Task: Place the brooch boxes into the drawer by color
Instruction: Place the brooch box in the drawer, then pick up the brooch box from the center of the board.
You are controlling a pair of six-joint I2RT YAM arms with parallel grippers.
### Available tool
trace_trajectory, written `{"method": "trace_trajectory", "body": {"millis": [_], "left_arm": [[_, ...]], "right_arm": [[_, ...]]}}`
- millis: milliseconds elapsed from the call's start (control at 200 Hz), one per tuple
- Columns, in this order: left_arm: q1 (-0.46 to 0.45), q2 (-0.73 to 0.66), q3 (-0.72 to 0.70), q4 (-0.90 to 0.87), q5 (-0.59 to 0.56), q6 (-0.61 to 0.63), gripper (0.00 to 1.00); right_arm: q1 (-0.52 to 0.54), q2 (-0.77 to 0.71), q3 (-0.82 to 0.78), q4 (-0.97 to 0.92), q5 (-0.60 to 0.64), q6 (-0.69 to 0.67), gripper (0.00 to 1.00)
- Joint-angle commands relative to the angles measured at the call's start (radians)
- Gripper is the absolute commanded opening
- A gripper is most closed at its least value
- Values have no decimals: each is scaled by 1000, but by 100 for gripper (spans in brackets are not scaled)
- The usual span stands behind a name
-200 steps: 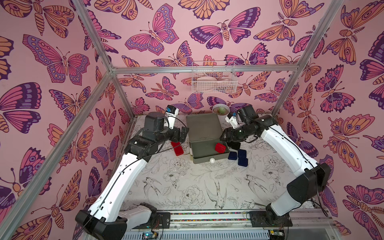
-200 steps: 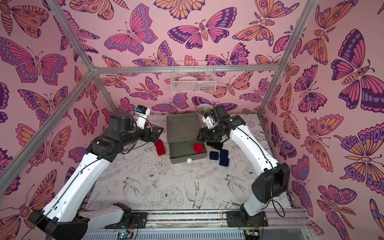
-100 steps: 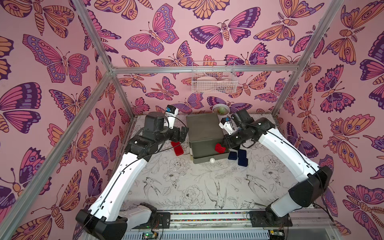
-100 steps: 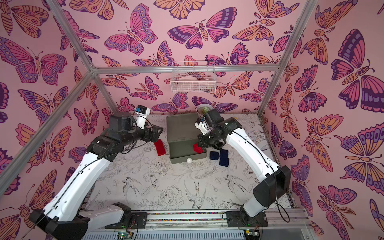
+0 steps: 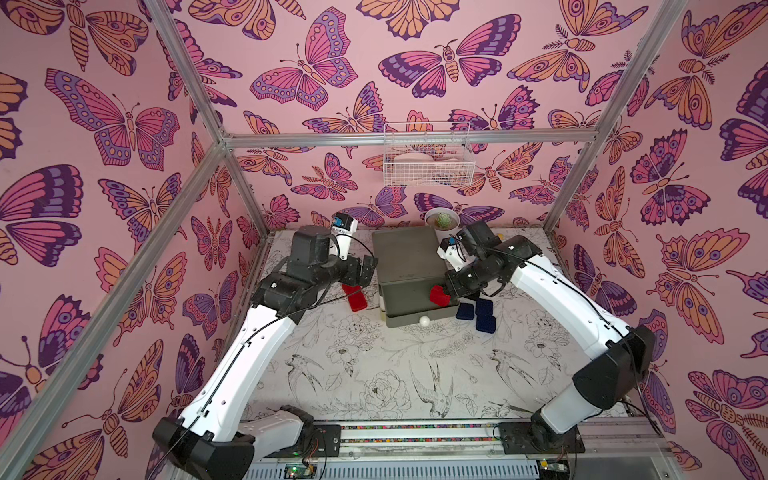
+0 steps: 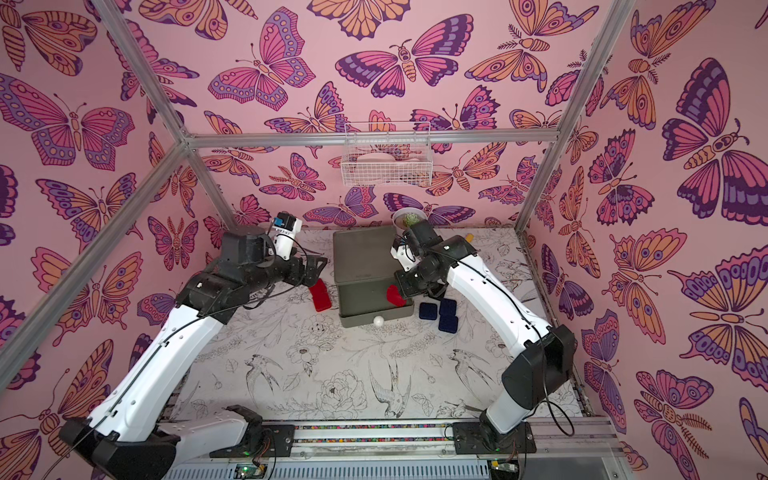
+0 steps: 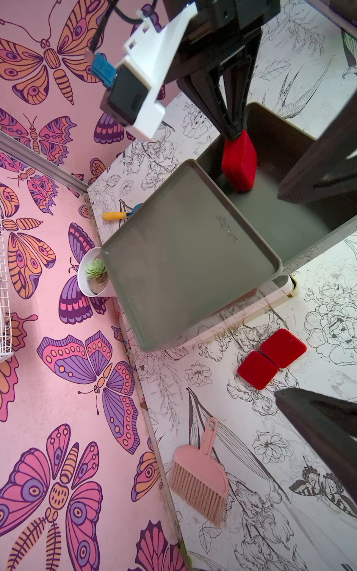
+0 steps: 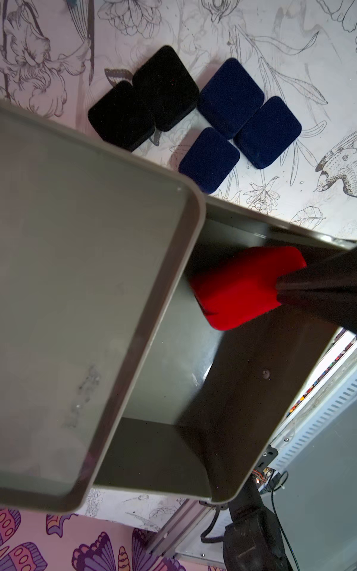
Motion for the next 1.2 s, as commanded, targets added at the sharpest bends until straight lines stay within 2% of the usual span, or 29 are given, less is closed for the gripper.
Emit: {"method": "trace_trajectory", "body": {"millis": [0,95,175,275,396,481,621,786,887,1067,1192], "left_arm": [[6,-14,-16,10,-13,-1,100],[6,-15,-17,10,-12,0,100],[6,-16,-22,10,-14,0,100],[6,-14,-21,11,-17,0,100],[8,-15,-24,10,-45,-15,100],[26,-18,-35,4,-74,-42,100],[135,-2,-65,-62,-86,-181,100],[263,54,-100,-131,8,-300,100],[311,173,-68,-179,61,-342,100],[320,390,56,-265,67,-366,99],[330,567,146,-289,173,-374,100]], "right_arm": [[1,49,19,-19,108,4,12],[1,52,57,-24,173,11,18],[1,39,79,-1,193,12,32],[1,2,83,39,187,13,39],[2,-48,58,82,158,17,39],[6,-98,18,114,133,20,35],[11,-162,-53,186,156,35,34],[10,-176,-58,220,181,46,53],[7,-165,-46,220,182,52,59],[-5,-152,-42,222,156,74,68],[-20,-152,-44,219,140,88,72]]}}
